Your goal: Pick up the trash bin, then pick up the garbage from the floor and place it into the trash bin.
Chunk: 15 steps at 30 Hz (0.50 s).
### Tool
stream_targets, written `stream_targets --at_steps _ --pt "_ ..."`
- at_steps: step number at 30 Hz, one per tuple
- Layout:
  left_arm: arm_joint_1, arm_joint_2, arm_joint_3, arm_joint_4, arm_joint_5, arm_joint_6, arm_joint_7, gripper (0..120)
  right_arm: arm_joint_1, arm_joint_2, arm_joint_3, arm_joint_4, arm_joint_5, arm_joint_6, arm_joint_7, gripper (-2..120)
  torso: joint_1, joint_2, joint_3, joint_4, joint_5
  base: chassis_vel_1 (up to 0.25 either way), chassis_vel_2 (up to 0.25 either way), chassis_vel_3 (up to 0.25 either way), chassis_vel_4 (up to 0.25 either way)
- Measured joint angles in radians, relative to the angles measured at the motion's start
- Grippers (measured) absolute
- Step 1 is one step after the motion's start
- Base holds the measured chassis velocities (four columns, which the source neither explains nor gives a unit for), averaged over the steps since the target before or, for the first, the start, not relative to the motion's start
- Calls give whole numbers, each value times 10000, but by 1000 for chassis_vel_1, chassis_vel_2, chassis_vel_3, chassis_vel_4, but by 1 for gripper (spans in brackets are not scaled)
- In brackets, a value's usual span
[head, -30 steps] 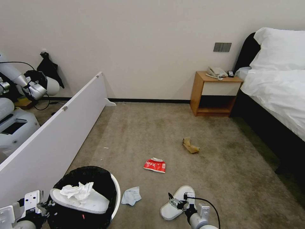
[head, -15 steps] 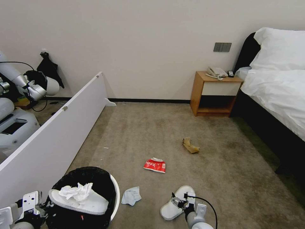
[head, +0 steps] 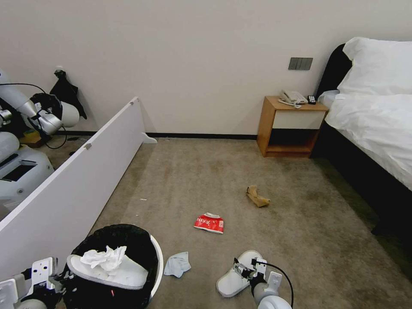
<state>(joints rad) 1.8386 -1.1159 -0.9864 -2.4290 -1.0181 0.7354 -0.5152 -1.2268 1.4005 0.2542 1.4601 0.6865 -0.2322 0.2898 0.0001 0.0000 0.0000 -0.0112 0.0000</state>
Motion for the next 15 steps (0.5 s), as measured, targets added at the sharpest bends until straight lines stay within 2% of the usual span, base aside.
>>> stream_targets --at_steps 15 --pt "8 0 -30 6 -20 0 9 2 473 106 401 -645 527 -1 -17 100 0 0 0 0 0 0 0 0 0"
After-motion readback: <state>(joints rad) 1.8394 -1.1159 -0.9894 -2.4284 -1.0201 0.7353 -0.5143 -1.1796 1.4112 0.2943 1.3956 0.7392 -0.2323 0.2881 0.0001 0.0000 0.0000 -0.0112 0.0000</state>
